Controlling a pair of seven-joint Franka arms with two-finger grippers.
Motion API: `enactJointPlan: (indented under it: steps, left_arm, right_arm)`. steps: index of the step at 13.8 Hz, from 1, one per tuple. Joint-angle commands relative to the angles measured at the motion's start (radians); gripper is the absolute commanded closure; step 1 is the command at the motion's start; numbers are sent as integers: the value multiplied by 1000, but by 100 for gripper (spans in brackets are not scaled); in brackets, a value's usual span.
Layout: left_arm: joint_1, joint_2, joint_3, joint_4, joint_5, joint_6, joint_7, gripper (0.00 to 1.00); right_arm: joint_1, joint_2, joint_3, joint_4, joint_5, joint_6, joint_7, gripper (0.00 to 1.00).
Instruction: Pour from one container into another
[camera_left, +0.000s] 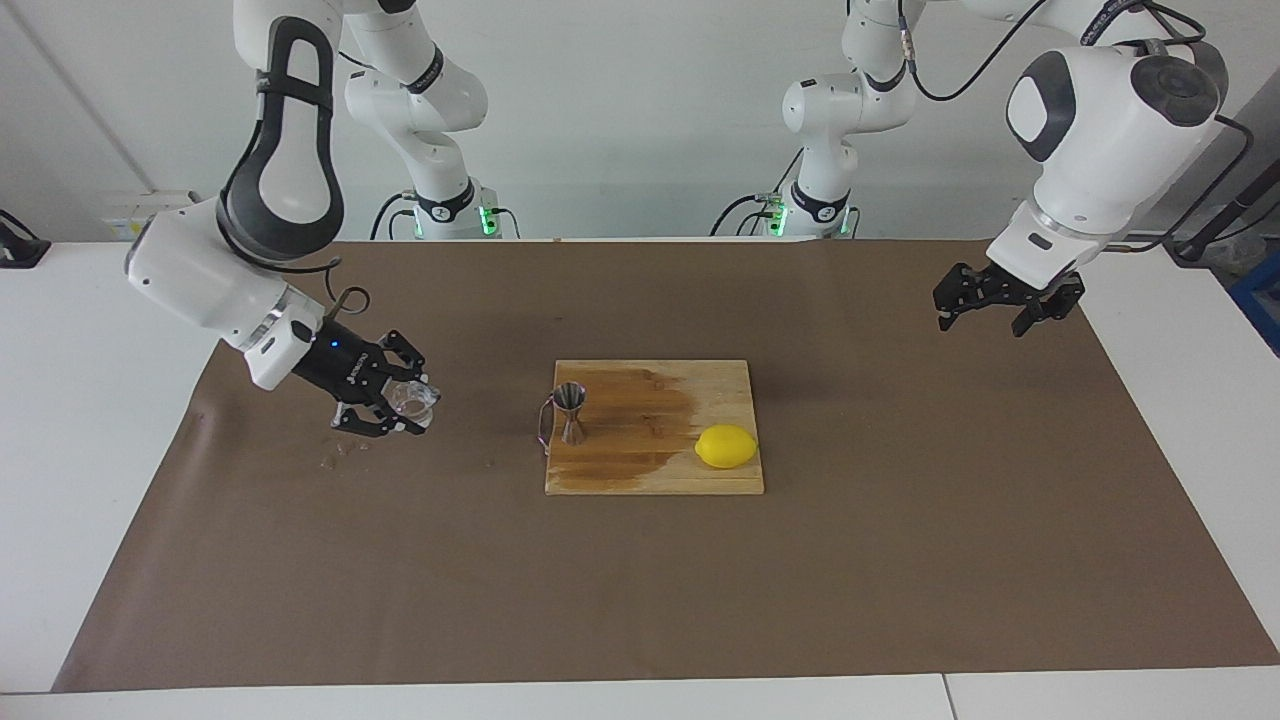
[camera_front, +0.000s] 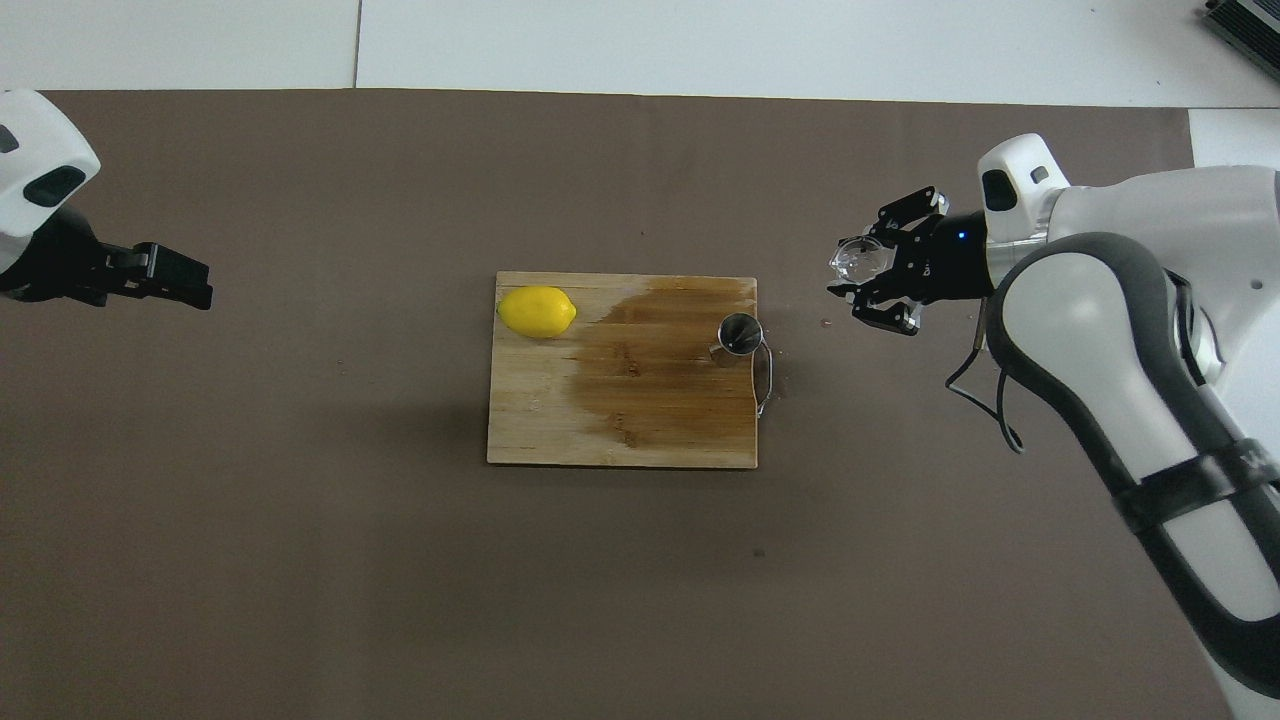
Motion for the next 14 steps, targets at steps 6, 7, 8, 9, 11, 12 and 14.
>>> enactJointPlan:
  steps: [6,7,8,9,11,12,14]
  left_arm:
    - [-13,-21,-16,18,1,-6,-53,0]
    - [-13,-23,-17,18,1,-6,-53,0]
    - [-13,-23,-17,18,1,-4,-53,0]
    - [-13,-23,-17,18,3,0,-53,0]
    - [-13,-23,-17,18,4,3,-53,0]
    - [-13,-23,-17,18,6,12,-53,0]
    - [-12,-23,-17,16,4,32,-53,0]
  right_arm:
    - [91,-51,1,-19,-200,-11,248,100]
    - [101,-54,1,-22,-217,-13,265,100]
    - [104,-56,1,-25,-234,-16,286,100]
    - [116,-56,1,-25,-255,-25,309,100]
    - [147,-62,1,-27,-310,-34,378,100]
    - [164,-65,1,-27,-336,-51,409,100]
    - [171,-71,1,-28,-367,-86,455,100]
